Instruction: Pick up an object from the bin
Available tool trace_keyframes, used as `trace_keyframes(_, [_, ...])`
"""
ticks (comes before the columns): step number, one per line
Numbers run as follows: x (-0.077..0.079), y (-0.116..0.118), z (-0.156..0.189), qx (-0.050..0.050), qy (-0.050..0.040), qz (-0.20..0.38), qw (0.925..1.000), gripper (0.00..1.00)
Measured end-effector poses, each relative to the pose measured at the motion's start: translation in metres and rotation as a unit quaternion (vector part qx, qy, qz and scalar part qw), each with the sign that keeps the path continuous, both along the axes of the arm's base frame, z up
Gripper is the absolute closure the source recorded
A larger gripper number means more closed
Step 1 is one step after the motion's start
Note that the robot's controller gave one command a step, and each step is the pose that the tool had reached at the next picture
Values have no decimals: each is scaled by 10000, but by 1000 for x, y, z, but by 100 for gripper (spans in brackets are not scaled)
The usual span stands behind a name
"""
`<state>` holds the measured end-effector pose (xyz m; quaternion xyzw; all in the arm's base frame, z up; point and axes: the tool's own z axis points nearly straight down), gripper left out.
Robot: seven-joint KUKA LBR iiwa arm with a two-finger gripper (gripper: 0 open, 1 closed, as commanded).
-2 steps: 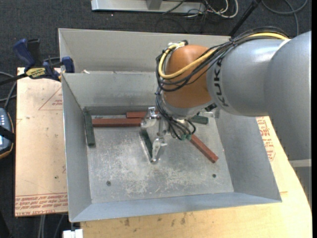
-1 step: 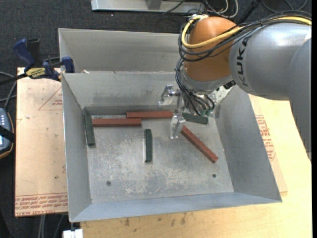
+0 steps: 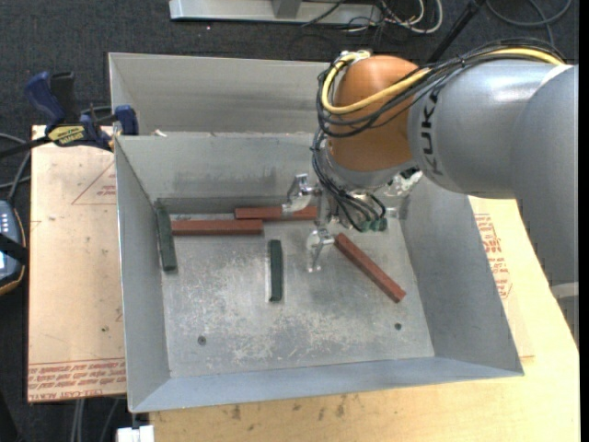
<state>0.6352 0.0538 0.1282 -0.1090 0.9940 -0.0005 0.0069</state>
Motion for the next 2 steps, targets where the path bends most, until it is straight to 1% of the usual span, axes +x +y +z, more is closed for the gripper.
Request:
trace_keyframes(1, [-7,7,-39,-4,82,1191,9929,0])
trace_keyframes(2, [-38,38,-49,-16,-28,2201,9755,100])
